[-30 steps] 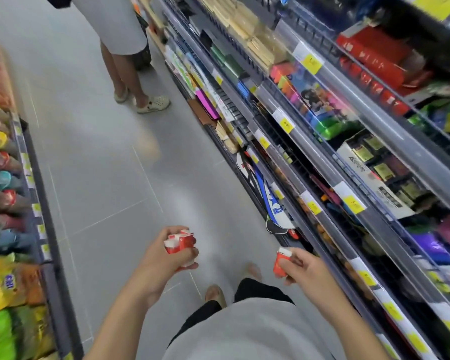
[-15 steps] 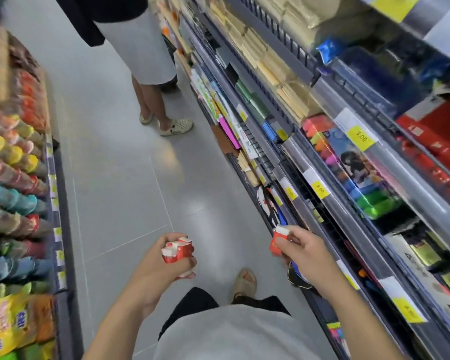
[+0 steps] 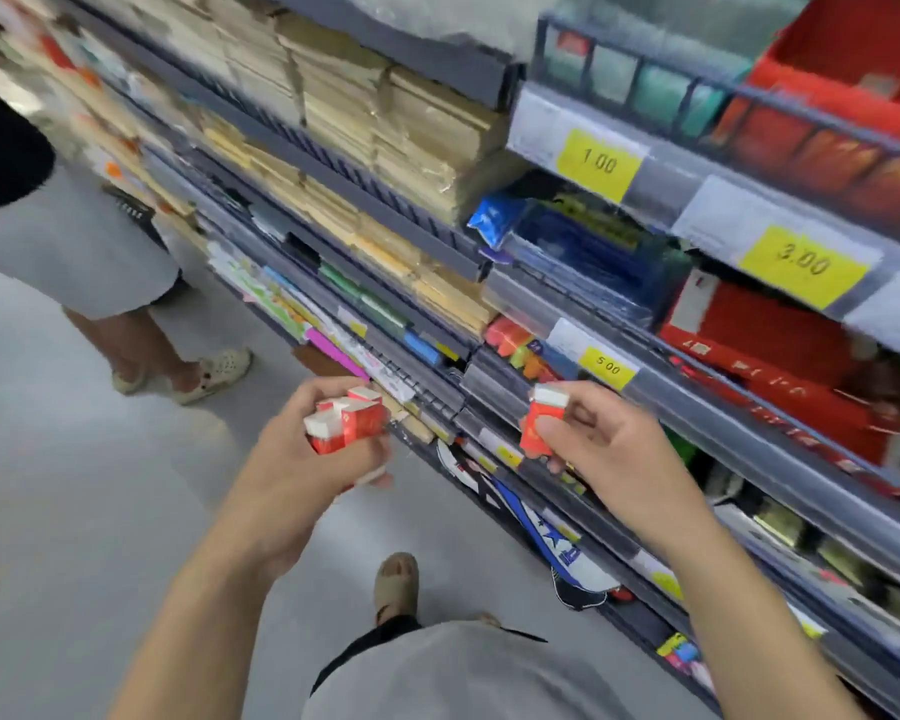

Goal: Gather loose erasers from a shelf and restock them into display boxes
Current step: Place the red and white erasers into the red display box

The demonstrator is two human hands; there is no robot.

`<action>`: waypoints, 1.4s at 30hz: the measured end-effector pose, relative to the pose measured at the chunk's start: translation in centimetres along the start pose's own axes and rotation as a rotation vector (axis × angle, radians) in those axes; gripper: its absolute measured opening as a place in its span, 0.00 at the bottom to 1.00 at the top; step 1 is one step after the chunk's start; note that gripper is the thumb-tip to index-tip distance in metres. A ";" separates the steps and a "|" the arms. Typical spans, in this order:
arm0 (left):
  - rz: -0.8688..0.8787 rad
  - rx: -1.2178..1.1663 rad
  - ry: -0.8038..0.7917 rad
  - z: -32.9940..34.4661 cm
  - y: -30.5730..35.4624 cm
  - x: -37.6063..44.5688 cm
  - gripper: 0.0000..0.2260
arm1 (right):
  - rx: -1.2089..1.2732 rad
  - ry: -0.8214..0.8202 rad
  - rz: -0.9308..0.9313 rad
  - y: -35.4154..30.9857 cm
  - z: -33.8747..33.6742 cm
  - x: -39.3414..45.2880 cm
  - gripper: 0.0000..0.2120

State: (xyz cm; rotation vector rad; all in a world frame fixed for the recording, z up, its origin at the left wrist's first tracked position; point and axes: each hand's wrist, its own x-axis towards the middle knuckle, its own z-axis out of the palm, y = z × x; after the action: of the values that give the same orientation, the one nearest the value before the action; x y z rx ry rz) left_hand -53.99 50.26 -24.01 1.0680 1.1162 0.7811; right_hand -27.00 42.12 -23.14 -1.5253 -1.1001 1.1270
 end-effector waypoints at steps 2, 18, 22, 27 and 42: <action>0.047 0.053 -0.128 1.0 2.9 2.6 0.22 | 0.000 0.108 -0.047 -1.9 -0.7 -0.2 0.11; 0.534 -0.015 -0.751 15.2 20.4 6.7 0.21 | -0.217 0.655 -0.309 -16.7 -7.2 -6.0 0.13; 0.546 -0.028 -0.761 16.9 22.1 7.5 0.21 | -0.450 0.734 -0.253 -20.2 -10.3 -5.3 0.08; 0.521 -0.009 -0.725 17.7 23.0 8.7 0.20 | -0.664 0.667 -0.057 -22.6 -13.7 -3.0 0.10; 0.494 0.048 -0.685 17.2 23.9 9.9 0.19 | -0.869 0.120 0.175 -23.9 -17.9 1.8 0.11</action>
State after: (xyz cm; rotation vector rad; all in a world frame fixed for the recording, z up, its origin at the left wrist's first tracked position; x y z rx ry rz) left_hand -34.37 62.25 -3.16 1.5276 0.2885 0.6810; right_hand -12.47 45.47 2.80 -2.3536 -1.4903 0.6584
